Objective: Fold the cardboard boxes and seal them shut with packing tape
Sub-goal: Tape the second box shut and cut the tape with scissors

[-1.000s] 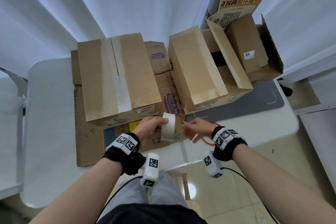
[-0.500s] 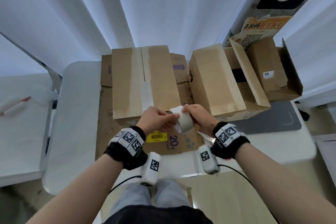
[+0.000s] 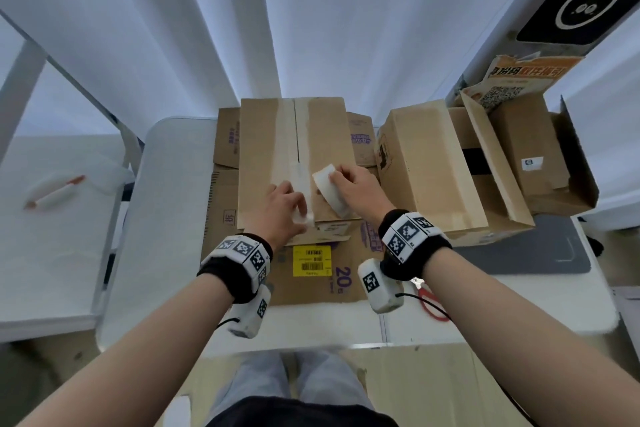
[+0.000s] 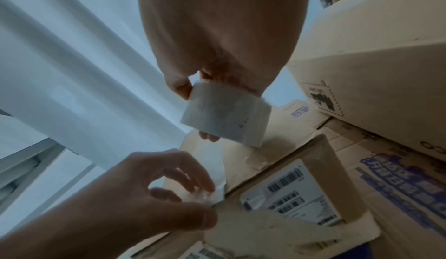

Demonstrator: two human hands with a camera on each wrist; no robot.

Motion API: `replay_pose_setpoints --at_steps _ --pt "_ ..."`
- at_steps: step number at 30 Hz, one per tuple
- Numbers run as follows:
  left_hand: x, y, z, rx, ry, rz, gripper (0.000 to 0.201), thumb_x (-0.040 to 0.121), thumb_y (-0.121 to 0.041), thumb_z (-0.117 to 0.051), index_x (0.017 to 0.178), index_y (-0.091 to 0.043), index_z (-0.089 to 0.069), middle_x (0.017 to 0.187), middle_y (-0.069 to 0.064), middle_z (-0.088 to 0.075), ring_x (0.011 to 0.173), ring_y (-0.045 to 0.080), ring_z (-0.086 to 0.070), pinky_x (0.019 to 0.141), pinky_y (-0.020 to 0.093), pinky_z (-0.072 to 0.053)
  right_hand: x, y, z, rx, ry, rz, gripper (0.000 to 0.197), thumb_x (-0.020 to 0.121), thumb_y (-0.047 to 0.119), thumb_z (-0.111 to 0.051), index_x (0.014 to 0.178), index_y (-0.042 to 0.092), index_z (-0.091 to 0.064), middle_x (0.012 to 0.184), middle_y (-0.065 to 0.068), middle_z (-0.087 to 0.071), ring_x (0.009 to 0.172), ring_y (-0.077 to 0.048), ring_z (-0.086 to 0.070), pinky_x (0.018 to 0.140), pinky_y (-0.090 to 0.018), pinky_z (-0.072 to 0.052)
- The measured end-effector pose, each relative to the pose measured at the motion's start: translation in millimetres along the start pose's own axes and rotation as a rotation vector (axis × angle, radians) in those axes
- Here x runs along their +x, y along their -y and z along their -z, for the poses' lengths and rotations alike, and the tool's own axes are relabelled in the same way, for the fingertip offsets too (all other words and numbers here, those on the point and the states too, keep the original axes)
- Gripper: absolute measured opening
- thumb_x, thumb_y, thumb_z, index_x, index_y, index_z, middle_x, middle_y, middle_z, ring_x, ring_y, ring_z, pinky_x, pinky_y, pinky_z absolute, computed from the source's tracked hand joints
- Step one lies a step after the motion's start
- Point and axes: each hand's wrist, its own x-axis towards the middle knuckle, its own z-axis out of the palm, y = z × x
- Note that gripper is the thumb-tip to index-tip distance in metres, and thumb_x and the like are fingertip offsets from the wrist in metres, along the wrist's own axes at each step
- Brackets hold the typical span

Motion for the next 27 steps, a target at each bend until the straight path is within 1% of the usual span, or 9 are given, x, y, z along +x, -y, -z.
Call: replay_pose_setpoints --at_steps 5,9,12,14,17,19,22,25,27 --pt "-7.3 1.7 -4.0 0.046 -0.047 -0.123 0.003 0.083 -0.022 -0.075 0.085 -0.019 -0.074 0.094 -0.005 -0.059 0.090 0.013 -0.048 0.079 0.036 -0.051 1.8 6.3 -14.4 -0.135 -0.076 0.164 0.018 0.104 0.027 -0.047 0.087 0.020 -0.050 0.083 0.000 -0.056 0.071 -0.010 -0.050 0.062 -0.026 -0.040" --pt "-11.8 -2.6 -9.4 0.136 -0.112 -0.189 0.007 0.086 -0.016 -0.070 0.081 -0.012 -0.073 0.085 0.000 -0.063 0.083 0.020 -0.053 0.064 0.037 -0.052 11.0 -3.2 -25.3 -0.277 -0.043 0.227 0.013 0.103 0.030 -0.046 0.093 0.022 -0.048 0.088 -0.004 -0.059 0.078 -0.020 -0.055 0.067 -0.031 -0.040" --pt "-14.7 -5.6 -14.9 0.207 -0.142 -0.291 0.010 0.074 -0.004 -0.077 0.070 -0.006 -0.068 0.074 0.004 -0.061 0.069 0.023 -0.054 0.050 0.035 -0.051 16.6 -6.4 -34.1 -0.366 0.009 0.247 0.014 0.103 0.033 -0.045 0.098 0.022 -0.049 0.086 -0.005 -0.062 0.080 -0.025 -0.058 0.070 -0.038 -0.046" --pt "-15.1 -3.7 -19.6 0.274 -0.157 -0.360 0.012 0.067 -0.002 -0.079 0.075 -0.005 -0.070 0.086 0.008 -0.066 0.071 0.025 -0.057 0.053 0.035 -0.050 19.5 -7.6 -39.3 -0.454 0.044 0.247 0.017 0.102 0.036 -0.045 0.095 0.022 -0.049 0.084 -0.006 -0.064 0.080 -0.028 -0.061 0.073 -0.043 -0.051" --pt "-13.6 2.3 -26.8 0.317 -0.151 -0.406 0.028 0.070 -0.004 -0.077 0.097 -0.008 -0.071 0.109 0.013 -0.066 0.084 0.026 -0.059 0.064 0.036 -0.053 23.7 -8.4 -42.2 -0.538 0.061 0.240 0.016 0.099 0.041 -0.048 0.093 0.026 -0.050 0.089 -0.007 -0.068 0.084 -0.028 -0.062 0.077 -0.041 -0.051" --pt "-14.1 4.8 -24.7 0.292 -0.147 -0.432 0.021 0.070 -0.009 -0.082 0.088 -0.007 -0.071 0.097 0.011 -0.066 0.079 0.025 -0.058 0.063 0.036 -0.054 27.8 -9.3 -40.7 -0.560 0.059 0.232 0.016 0.098 0.043 -0.049 0.090 0.029 -0.048 0.086 -0.005 -0.066 0.082 -0.028 -0.062 0.071 -0.038 -0.048" --pt "-14.0 9.0 -19.4 0.192 -0.112 -0.438 0.018 0.072 -0.019 -0.085 0.072 -0.008 -0.070 0.075 0.005 -0.060 0.068 0.022 -0.054 0.052 0.033 -0.051 31.4 -9.9 -38.9 -0.557 0.046 0.209 0.022 0.100 0.043 -0.047 0.084 0.029 -0.045 0.077 -0.001 -0.058 0.075 -0.026 -0.060 0.065 -0.033 -0.039" --pt "-8.3 9.1 -17.4 0.138 -0.108 -0.361 0.015 0.074 -0.007 -0.082 0.070 -0.007 -0.067 0.070 0.005 -0.059 0.062 0.022 -0.051 0.047 0.036 -0.050 31.0 -9.7 -40.3 -0.557 0.035 0.200 0.024 0.101 0.043 -0.045 0.083 0.027 -0.046 0.076 -0.002 -0.059 0.072 -0.026 -0.059 0.064 -0.033 -0.039" --pt "-2.3 3.6 -15.9 0.123 -0.104 -0.305 0.014 0.073 -0.001 -0.079 0.077 -0.003 -0.067 0.070 0.008 -0.060 0.058 0.024 -0.051 0.045 0.035 -0.049 30.9 -10.6 -40.9 -0.549 0.042 0.186 0.024 0.101 0.044 -0.045 0.085 0.027 -0.049 0.081 -0.005 -0.064 0.075 -0.027 -0.060 0.066 -0.034 -0.041"
